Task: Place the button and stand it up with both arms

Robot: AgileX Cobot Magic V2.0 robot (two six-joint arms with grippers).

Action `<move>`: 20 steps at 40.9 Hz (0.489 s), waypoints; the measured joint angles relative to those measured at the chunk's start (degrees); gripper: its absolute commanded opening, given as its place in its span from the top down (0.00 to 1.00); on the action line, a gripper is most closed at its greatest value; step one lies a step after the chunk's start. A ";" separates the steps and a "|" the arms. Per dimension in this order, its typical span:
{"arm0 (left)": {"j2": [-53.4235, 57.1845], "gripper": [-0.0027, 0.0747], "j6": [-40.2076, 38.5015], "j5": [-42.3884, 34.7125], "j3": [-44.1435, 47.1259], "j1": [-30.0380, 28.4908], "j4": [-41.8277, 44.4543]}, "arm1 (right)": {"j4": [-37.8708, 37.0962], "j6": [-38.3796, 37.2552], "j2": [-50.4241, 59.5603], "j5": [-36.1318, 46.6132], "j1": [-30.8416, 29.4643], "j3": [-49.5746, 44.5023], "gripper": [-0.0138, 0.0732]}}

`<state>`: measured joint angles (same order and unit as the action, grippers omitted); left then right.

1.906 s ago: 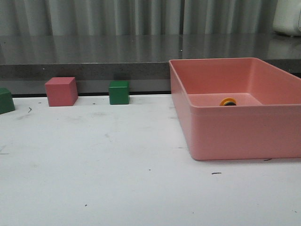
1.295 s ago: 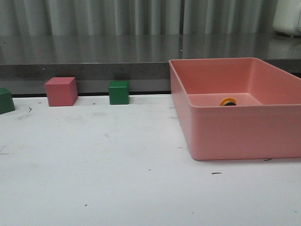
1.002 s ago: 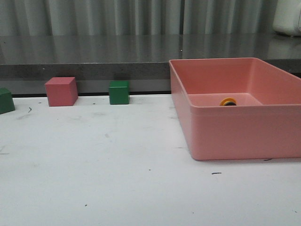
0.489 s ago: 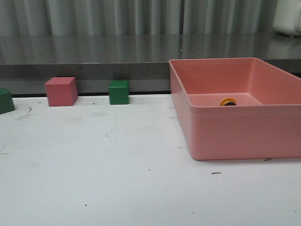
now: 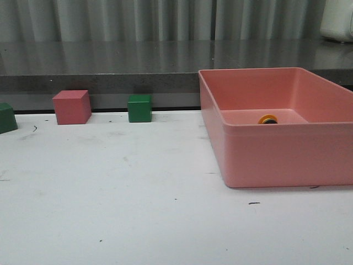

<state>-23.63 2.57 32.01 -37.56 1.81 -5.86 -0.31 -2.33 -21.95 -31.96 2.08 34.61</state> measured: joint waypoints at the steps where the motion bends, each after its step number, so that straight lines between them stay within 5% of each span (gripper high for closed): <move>1: -0.56 0.99 0.00 0.24 0.00 0.00 0.00 | 0.00 0.00 -0.46 0.00 0.00 0.00 0.92; 11: -4.10 0.99 0.00 0.58 0.00 0.00 0.00 | 0.00 0.00 -4.38 -0.07 0.00 0.00 0.88; 15: -4.38 0.90 0.00 0.58 0.00 0.00 0.00 | 0.00 0.00 -4.75 -0.07 0.00 0.00 0.70; 20: -4.50 0.58 0.00 0.58 0.00 0.00 0.00 | 0.00 0.00 -4.75 -0.07 0.00 0.00 0.36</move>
<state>-28.13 2.57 32.60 -37.56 1.81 -5.86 -0.31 -2.33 -26.70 -32.04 2.08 34.61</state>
